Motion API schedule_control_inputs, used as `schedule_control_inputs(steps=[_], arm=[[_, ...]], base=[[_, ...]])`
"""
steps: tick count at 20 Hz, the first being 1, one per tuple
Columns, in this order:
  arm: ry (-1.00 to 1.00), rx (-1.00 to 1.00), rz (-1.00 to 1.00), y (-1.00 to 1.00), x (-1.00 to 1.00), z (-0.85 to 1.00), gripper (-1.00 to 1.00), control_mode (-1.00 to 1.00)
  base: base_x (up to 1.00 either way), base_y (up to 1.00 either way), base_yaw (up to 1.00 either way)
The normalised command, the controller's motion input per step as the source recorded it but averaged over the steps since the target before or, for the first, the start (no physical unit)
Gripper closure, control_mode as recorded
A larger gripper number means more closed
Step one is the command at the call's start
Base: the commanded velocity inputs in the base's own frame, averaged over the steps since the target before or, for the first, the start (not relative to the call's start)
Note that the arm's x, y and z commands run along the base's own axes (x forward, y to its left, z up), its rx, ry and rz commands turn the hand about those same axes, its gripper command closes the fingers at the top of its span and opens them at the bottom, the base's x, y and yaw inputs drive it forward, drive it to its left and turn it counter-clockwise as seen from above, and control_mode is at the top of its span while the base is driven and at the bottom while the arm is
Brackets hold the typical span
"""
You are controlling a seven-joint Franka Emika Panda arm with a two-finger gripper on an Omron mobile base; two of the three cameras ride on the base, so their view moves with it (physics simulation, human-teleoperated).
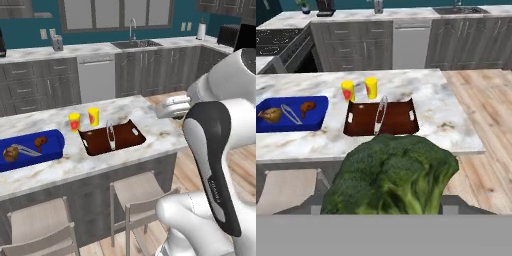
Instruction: Gather the eggplant and broccoli from the fridge and place them on a tray on the dining counter. Then gather the chicken drumsticks from the fridge and place them on the other tray.
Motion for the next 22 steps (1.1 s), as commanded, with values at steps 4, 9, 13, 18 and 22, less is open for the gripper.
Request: schedule_control_inputs(steps=[4, 9, 13, 18, 22], arm=[[0.30, 0.00, 0.05, 0.31, 0.31, -0.72, 1.00, -1.00], [0.12, -0.01, 0.02, 0.36, 0.17, -0.50, 1.00, -1.00], [0.05, 0.00, 0.00, 0.34, 0.41, -0.47, 1.00, -1.00], [0.00, 0.00, 0.00, 0.19, 0.57, -0.48, 1.00, -1.00], [0.01, -0.02, 0.00, 0.17, 0.74, -0.45, 1.00, -1.00]], base=[[0.00, 0.00, 0.00], [0.00, 0.00, 0.00], [0.00, 0.00, 0.00], [0.00, 0.00, 0.00], [0.00, 0.00, 0.00]])
